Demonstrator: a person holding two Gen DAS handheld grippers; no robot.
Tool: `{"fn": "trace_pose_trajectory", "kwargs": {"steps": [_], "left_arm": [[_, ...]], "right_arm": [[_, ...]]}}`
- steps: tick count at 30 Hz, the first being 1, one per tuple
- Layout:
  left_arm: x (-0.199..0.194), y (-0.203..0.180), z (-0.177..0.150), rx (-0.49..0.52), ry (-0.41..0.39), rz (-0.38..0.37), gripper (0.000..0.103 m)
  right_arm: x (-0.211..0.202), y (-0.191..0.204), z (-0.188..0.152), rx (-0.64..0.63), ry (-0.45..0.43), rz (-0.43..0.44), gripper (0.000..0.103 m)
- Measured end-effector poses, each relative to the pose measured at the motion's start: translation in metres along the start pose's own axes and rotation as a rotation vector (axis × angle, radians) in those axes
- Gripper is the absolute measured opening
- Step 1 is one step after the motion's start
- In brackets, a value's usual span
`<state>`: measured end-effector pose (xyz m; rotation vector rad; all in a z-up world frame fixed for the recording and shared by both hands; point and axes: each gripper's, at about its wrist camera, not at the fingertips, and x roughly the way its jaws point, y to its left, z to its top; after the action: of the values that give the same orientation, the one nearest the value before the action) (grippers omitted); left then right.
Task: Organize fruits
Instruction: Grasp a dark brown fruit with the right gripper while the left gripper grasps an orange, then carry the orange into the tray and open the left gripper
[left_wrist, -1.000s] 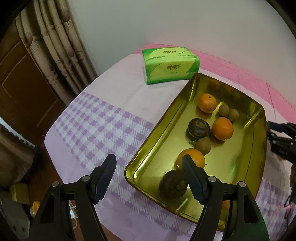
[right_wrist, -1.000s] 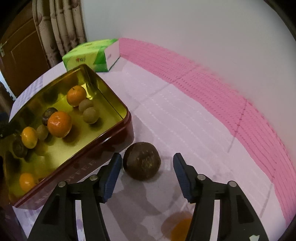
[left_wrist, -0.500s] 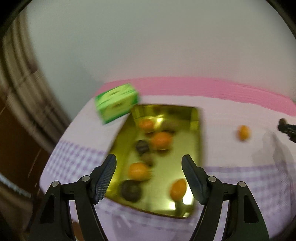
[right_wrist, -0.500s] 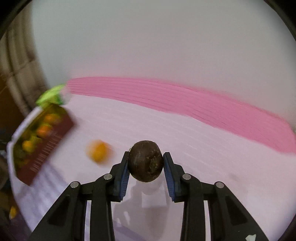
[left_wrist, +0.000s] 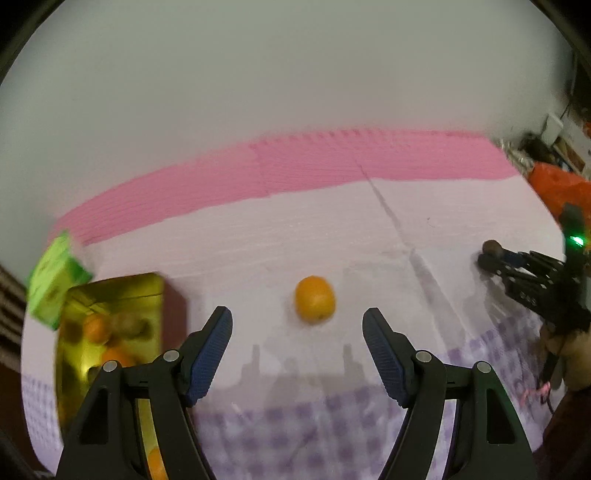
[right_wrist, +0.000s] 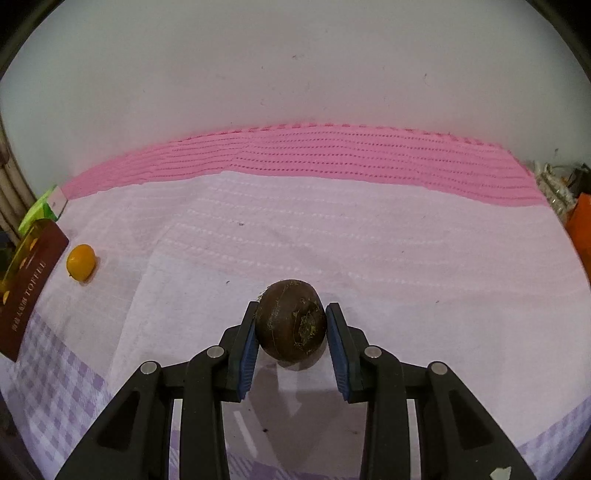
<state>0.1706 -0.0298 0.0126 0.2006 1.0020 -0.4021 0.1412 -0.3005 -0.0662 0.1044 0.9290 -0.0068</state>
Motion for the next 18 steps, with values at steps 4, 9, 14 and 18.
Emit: {"fn": "trace_pose_trajectory", "kwargs": {"steps": [4, 9, 14, 18], "left_arm": [[0.041, -0.001, 0.011, -0.015, 0.071, -0.043, 0.073], [0.071, 0.003, 0.012, -0.041, 0.092, -0.031, 0.072], [0.088, -0.007, 0.008, 0.003, 0.101, -0.010, 0.037], [0.081, -0.017, -0.004, -0.029, 0.124, -0.006, 0.036]], "right_arm": [[-0.004, -0.003, -0.002, 0.017, -0.013, 0.029, 0.032], [-0.006, -0.003, -0.003, 0.019, -0.012, 0.047, 0.032], [-0.003, -0.001, -0.003, 0.007, -0.009, 0.047, 0.033], [-0.003, -0.001, -0.004, 0.004, -0.008, 0.043, 0.033]]}}
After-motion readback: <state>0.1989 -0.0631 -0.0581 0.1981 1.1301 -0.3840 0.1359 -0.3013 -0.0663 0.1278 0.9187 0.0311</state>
